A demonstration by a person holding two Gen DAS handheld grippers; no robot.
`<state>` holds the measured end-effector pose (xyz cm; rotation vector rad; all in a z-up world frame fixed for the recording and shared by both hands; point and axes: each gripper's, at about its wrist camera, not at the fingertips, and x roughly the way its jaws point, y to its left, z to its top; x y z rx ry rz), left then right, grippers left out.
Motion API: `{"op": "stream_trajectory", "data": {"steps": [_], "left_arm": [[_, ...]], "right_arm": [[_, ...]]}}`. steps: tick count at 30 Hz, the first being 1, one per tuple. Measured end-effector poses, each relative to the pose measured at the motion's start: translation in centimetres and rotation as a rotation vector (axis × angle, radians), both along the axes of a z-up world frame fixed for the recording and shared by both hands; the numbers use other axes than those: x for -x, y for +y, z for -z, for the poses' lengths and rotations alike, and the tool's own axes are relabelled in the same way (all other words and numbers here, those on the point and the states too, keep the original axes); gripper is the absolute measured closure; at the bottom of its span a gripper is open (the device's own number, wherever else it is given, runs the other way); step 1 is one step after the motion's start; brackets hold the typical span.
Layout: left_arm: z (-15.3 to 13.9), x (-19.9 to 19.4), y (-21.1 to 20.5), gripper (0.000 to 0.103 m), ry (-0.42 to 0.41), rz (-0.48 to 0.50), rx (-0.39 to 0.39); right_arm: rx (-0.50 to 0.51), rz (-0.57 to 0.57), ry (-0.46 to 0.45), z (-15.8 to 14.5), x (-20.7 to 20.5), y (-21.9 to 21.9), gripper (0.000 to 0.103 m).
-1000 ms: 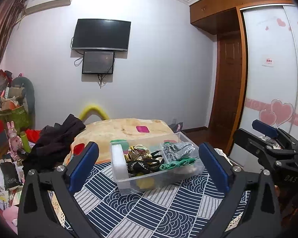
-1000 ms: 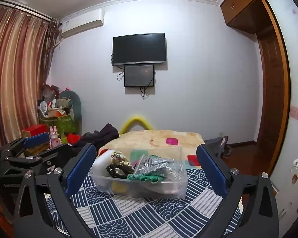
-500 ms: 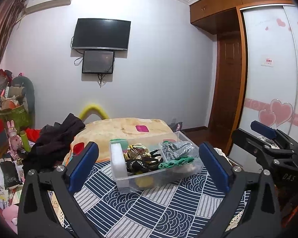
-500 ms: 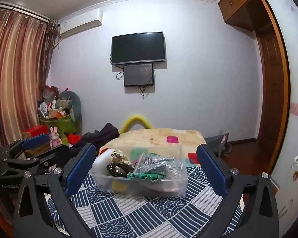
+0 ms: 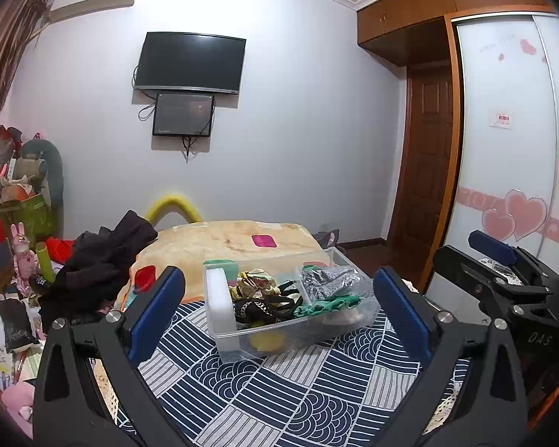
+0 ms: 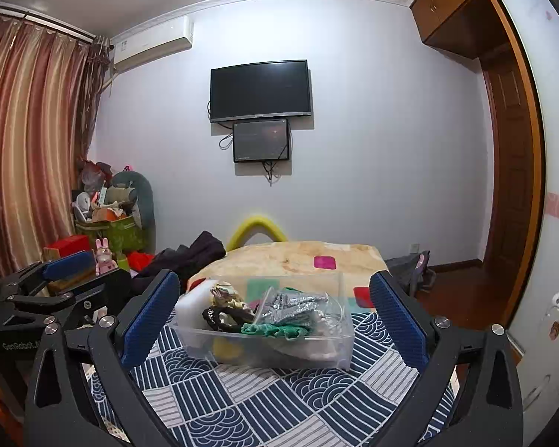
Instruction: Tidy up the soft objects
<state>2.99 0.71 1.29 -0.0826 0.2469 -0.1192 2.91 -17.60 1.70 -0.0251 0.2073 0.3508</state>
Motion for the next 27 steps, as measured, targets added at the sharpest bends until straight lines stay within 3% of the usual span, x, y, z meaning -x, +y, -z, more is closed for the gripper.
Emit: {"op": "stream_trajectory", "data": {"steps": [27], "left_arm": [[-0.16, 0.27, -0.16, 0.000, -0.005, 0.001, 0.002]], "right_arm": [[0.000, 0.000, 0.006, -0.42, 0.56, 0.36, 0.000]]}}
